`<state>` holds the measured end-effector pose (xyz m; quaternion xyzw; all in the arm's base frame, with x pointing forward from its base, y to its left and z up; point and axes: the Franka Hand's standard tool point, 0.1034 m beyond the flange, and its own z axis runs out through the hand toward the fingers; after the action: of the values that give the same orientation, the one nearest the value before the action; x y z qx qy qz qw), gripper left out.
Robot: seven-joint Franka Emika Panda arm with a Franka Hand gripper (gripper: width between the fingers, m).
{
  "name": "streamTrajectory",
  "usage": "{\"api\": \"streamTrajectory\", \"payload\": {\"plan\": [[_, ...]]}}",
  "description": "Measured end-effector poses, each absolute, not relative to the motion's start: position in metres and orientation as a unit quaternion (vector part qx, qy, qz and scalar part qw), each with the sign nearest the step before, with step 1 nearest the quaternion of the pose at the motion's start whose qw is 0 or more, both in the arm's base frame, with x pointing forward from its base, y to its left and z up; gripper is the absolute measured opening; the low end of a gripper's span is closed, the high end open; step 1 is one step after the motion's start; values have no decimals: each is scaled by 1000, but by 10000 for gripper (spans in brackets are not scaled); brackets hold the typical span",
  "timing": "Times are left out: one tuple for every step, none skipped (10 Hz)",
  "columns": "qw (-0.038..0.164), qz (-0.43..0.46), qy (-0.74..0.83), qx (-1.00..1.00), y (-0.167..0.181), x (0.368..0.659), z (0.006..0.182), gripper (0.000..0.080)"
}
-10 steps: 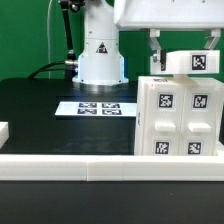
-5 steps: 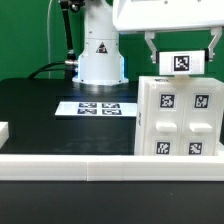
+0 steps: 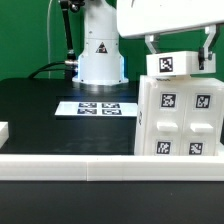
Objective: Assemble cabinet
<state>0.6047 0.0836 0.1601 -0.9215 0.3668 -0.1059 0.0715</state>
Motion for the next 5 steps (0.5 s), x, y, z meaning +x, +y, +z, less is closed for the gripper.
{"api": "streamTrajectory", "payload": {"plan": [[76, -106, 402, -907, 84, 605, 160, 563], [80, -103, 428, -894, 83, 605, 160, 563], [90, -99, 468, -874, 81, 604, 159, 563], [97, -98, 494, -858, 79, 604, 158, 563], [108, -92, 541, -829, 78, 604, 157, 563]]}}
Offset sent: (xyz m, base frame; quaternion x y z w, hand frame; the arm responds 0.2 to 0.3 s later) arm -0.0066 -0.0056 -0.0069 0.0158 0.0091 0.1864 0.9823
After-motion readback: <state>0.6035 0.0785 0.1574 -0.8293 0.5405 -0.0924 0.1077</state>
